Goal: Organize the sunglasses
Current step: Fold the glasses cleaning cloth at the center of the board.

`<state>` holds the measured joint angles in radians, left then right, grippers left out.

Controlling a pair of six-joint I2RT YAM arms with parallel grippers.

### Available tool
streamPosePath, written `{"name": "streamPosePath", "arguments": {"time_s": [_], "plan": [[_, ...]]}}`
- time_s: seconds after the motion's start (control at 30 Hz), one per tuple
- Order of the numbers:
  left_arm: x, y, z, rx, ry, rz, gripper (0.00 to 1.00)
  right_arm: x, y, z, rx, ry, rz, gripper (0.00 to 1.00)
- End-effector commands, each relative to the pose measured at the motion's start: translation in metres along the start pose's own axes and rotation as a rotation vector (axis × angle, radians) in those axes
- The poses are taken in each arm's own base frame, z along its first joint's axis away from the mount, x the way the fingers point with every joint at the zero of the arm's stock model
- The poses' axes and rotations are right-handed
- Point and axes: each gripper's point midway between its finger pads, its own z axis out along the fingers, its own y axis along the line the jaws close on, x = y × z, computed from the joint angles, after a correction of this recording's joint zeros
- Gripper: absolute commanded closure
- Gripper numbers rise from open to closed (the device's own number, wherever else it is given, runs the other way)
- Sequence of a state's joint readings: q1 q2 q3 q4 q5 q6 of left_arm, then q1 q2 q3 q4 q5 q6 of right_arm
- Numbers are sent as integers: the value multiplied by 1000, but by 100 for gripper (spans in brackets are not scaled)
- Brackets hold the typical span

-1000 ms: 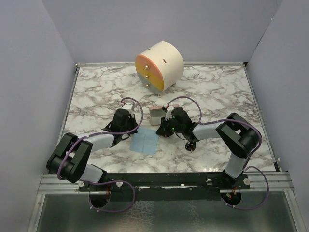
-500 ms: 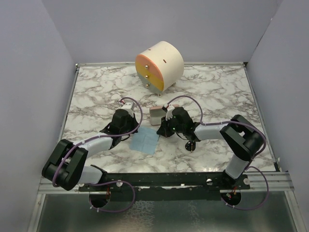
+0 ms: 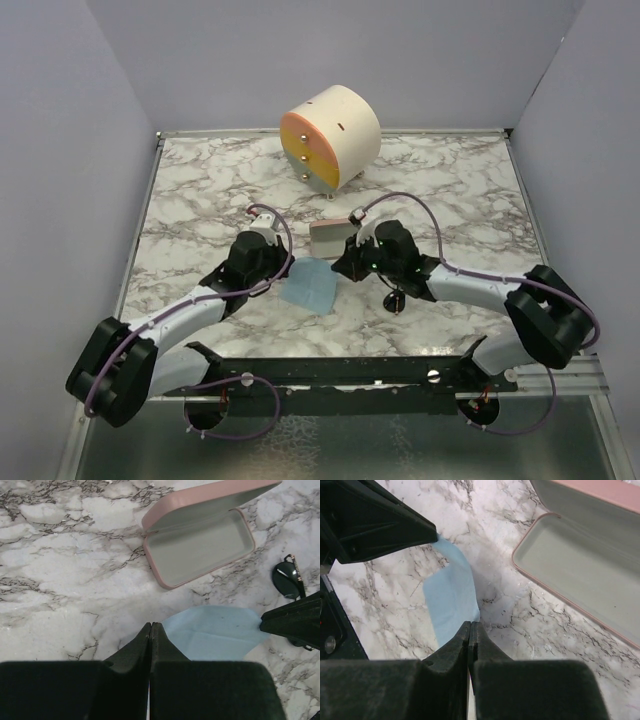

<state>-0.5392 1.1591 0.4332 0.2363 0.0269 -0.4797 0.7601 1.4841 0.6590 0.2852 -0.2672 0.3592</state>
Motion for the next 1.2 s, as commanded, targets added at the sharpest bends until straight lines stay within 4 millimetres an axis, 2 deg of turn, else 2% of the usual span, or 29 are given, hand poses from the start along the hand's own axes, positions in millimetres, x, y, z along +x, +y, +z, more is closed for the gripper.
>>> {"name": "streamPosePath", "arguments": {"time_s": [0.0, 0.2, 0.53, 0.8, 1.17], "plan": [[-2, -9, -15, -1, -30, -21, 100, -2, 4, -21, 18, -10, -29, 99], [4, -31, -30, 52, -29, -21, 100, 4, 15, -41, -17, -6, -25, 99], [34, -56, -45, 95, 2, 3, 100, 20, 27, -69, -33, 19, -43, 99], [42, -81, -65, 142, -7, 25, 100, 26, 43, -92, -50, 23, -53, 99], [54, -104, -84, 186, 5, 28, 100, 48, 54, -105, -88, 64, -30, 99]]}}
